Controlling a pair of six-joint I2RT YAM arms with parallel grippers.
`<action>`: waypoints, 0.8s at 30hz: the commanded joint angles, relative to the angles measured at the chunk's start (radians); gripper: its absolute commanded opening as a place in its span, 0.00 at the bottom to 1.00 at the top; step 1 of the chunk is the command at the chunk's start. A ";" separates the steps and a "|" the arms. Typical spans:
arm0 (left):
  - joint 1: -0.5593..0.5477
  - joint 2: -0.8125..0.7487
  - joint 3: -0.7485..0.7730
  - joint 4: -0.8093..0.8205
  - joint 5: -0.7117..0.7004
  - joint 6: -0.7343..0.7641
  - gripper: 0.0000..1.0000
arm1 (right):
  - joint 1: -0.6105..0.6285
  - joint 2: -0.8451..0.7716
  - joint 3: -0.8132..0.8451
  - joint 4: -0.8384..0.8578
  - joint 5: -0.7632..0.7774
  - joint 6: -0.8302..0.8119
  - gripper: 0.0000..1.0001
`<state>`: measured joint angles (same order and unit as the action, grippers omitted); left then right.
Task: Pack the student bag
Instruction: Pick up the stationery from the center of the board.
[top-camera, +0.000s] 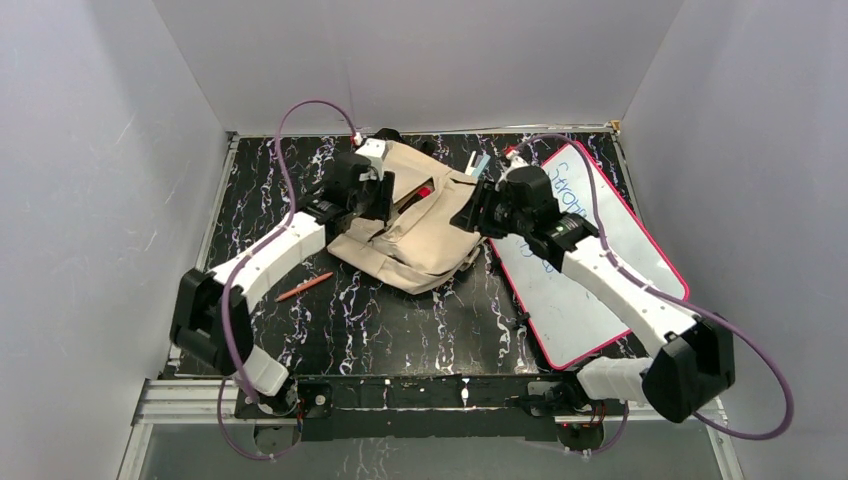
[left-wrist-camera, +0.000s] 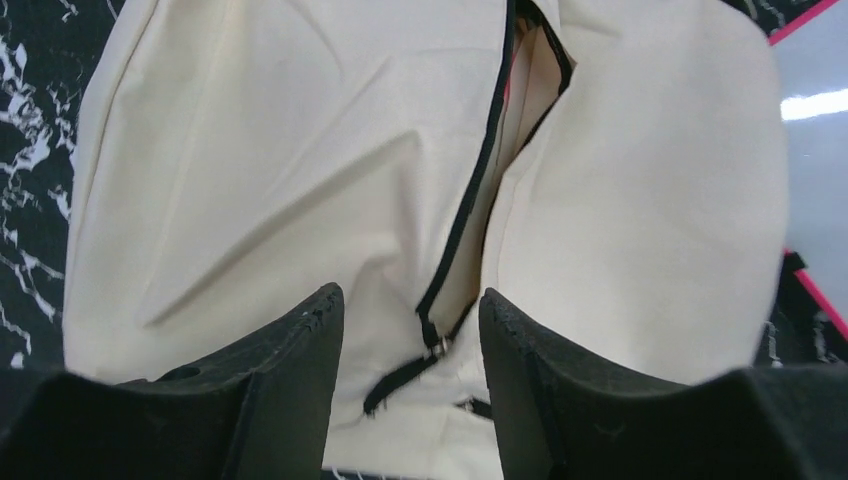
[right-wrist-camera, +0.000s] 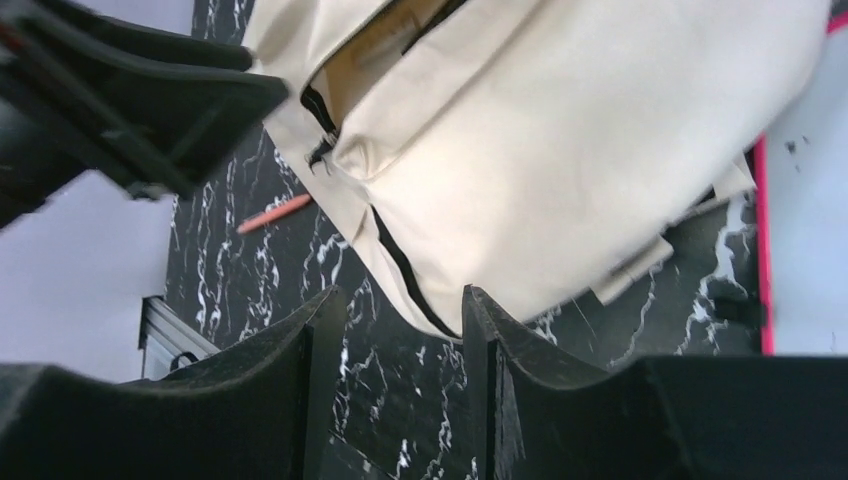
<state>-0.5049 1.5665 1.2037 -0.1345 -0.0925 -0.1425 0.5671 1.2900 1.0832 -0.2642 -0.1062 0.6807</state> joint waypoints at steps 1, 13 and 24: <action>0.014 -0.244 -0.055 -0.135 -0.034 -0.149 0.51 | 0.003 -0.118 -0.086 -0.024 0.031 -0.042 0.55; 0.035 -0.715 -0.380 -0.601 -0.359 -1.057 0.60 | 0.001 -0.243 -0.251 -0.023 -0.027 0.023 0.56; 0.038 -0.756 -0.443 -0.743 -0.555 -1.533 0.91 | 0.001 -0.299 -0.302 -0.051 -0.051 0.068 0.57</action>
<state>-0.4728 0.7547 0.7460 -0.7933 -0.5091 -1.4826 0.5671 1.0382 0.7887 -0.3256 -0.1448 0.7227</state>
